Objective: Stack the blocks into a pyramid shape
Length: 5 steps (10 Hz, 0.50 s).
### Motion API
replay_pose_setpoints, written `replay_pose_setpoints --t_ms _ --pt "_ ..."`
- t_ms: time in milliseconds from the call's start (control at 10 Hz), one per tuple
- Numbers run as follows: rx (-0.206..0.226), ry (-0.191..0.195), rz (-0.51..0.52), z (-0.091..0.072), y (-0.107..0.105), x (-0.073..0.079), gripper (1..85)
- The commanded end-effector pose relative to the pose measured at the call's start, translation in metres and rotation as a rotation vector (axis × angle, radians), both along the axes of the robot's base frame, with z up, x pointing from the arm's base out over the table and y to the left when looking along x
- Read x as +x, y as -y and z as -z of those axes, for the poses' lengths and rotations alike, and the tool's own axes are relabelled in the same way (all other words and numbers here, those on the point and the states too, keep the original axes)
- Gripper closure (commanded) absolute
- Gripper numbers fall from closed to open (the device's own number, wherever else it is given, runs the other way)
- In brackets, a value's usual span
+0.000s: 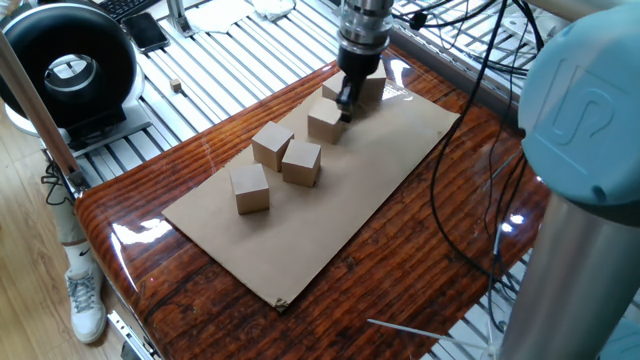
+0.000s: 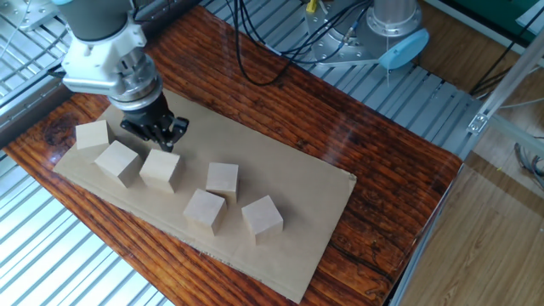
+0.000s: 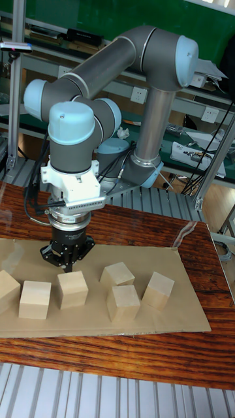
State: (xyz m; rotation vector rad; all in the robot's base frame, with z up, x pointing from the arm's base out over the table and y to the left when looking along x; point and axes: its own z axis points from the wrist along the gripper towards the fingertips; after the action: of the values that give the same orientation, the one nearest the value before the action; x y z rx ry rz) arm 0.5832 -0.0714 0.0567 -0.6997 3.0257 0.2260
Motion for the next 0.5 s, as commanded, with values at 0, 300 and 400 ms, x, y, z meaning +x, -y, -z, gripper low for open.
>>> replay_pose_setpoints --t_ms 0,300,400 --pt "0.039 0.031 0.069 -0.007 -0.015 0.02 78.3" --pt "0.038 0.031 0.09 -0.007 -0.021 0.028 78.3" --pt "0.097 -0.032 0.151 -0.012 -0.037 0.016 78.3"
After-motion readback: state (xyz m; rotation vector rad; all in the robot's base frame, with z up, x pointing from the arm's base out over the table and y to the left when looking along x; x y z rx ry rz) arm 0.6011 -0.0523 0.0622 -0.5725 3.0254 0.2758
